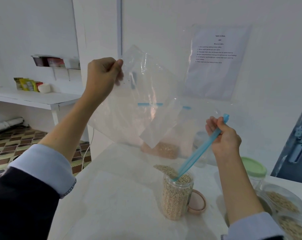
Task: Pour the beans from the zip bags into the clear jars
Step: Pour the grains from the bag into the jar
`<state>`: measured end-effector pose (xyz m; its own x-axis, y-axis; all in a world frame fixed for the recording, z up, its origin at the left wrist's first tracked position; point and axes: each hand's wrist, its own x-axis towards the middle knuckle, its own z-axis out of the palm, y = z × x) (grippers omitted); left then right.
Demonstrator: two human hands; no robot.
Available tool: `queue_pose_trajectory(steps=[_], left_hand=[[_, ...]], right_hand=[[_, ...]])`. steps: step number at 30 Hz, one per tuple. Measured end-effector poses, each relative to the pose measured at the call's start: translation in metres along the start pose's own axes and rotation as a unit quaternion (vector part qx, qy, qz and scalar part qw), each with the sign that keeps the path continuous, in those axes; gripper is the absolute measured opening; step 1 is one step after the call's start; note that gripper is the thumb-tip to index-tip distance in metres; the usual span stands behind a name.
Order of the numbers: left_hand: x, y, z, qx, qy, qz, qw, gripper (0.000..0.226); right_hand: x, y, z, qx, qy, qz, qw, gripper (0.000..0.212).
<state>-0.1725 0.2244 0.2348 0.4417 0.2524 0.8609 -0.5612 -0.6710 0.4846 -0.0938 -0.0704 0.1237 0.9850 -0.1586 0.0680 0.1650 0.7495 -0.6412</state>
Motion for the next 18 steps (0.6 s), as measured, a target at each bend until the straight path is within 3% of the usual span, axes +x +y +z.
queue_pose_trajectory(steps=[18], left_hand=[[0.003, 0.015, 0.016, 0.034, -0.008, 0.009, 0.999, 0.041]], right_hand=[[0.006, -0.001, -0.015, 0.025, -0.026, 0.013, 0.999, 0.010]])
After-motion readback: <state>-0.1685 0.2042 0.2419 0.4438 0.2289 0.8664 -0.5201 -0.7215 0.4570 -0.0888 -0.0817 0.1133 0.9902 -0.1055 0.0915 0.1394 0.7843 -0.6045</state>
